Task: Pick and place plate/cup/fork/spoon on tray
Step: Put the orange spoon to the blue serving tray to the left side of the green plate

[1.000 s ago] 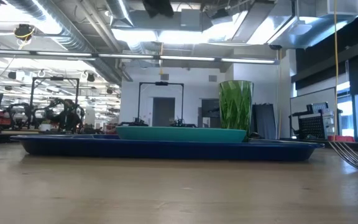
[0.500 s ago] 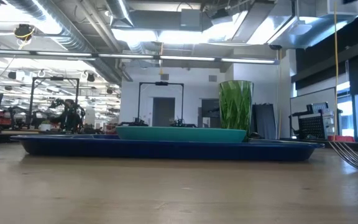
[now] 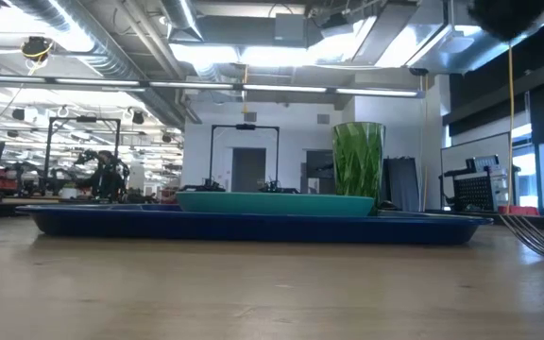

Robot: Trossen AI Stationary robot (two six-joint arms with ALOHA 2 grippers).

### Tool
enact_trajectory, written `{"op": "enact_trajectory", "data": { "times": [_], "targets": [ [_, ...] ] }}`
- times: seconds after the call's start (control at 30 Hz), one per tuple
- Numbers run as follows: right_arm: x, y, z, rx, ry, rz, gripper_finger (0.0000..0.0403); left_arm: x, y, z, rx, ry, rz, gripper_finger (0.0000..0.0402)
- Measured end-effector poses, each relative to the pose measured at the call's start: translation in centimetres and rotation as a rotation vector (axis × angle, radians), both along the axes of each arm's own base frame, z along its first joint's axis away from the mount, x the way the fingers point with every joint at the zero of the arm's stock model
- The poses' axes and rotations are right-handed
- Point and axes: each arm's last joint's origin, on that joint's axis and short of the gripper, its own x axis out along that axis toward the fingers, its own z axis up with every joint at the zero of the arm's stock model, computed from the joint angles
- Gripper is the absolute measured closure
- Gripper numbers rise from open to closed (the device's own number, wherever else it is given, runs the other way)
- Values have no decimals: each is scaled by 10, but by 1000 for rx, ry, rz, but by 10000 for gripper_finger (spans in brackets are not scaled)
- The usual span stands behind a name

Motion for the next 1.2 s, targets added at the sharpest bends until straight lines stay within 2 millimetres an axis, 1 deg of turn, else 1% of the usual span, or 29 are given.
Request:
{"op": "enact_trajectory", "data": {
  "times": [0.1, 0.17, 0.27, 0.4, 0.6, 1.0, 1.2],
  "targets": [
    [-3, 3, -21, -15, 95, -70, 331, -4, -6, -1, 22, 16, -45, 367],
    [-4, 7, -32, -8, 140, -92, 331, -4, -9, -1, 31, 12, -66, 367],
    [1, 14, -41, 21, 112, -114, 331, -5, -11, -1, 35, 10, -78, 367],
    [7, 22, -51, 14, 82, -121, 331, -5, -11, -1, 34, 10, -79, 367],
    [12, 33, -72, -32, 159, -131, 331, -5, -14, 0, 27, 0, -86, 367],
    [28, 45, -102, -41, 173, -131, 331, -5, -15, 0, 14, 3, -71, 367],
    [28, 46, -107, -38, 209, -125, 331, -5, -15, 0, 14, 2, -71, 367]
  ]
}}
